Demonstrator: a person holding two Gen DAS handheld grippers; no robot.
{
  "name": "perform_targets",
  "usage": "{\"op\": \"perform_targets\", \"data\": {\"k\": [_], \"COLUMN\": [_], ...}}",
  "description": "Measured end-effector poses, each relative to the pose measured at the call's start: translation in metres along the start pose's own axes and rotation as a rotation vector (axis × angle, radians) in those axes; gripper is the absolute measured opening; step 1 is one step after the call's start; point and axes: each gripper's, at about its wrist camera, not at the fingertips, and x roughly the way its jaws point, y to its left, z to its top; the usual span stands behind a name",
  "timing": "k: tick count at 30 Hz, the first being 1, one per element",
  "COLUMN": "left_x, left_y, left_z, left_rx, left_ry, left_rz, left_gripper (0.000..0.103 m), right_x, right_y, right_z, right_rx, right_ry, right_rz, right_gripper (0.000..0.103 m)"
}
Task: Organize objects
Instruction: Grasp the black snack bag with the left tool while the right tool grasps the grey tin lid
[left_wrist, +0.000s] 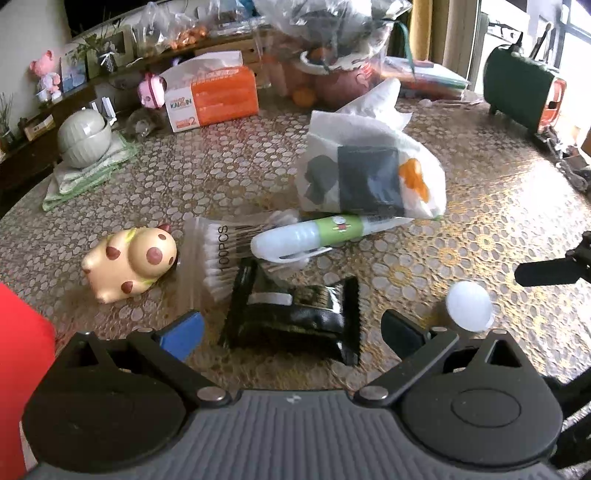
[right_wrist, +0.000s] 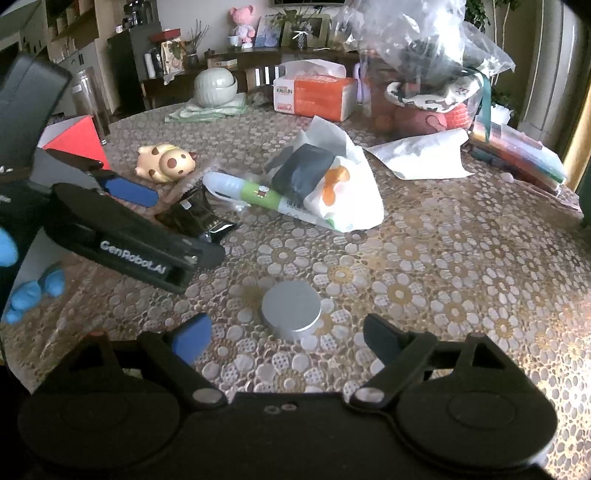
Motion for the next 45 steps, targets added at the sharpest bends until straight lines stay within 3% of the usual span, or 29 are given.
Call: {"op": "perform_targets", "data": {"k": [5, 14, 20, 22, 25, 39, 45], "left_x": [0.014, 0.015, 0.009, 0.008, 0.003, -0.047, -0.077], "left_y": [0.005, 0.004, 0.001, 0.0, 0.003, 0.005, 0.008], "left_z": [0.001, 0.001, -0.001, -0.001, -0.001, -0.025, -0.039], "left_rx": [-0.002, 0.027, 0.052, 0.06, 0.046, 0.015, -0.003], "left_ry": [0.017, -0.027, -0.051, -0.052, -0.054, -0.055, -0.046], "left_rz": [0.008, -0.011, -0.025, -0.03, -0.044, -0.072, -0.074], "left_gripper": [0.103, 0.101, 0.079, 0.073, 0.062, 0.06, 0.06], "right_x": [0.012, 0.02, 0.019, 0.017, 0.014, -0.028, -0.055], "right_y": [0.002, 0.01, 0.012, 0.013, 0.015, 0.04, 0.055], "right_z": [0.005, 0.007, 0.007, 0.008, 0.008, 0.008, 0.009], "right_rx": [0.005, -0.032, -0.033, -0.032, -0.035, -0.04, 0.005], "right_ry": [0.003, 0.001, 0.005, 0.008, 0.01, 0.002, -0.003], "right_rz": [0.001, -0.019, -0.03, -0.036, -0.052, -0.056, 0.003], "right_gripper": [0.085, 0.063, 0.053, 0.038, 0.038, 0.038, 0.038]}}
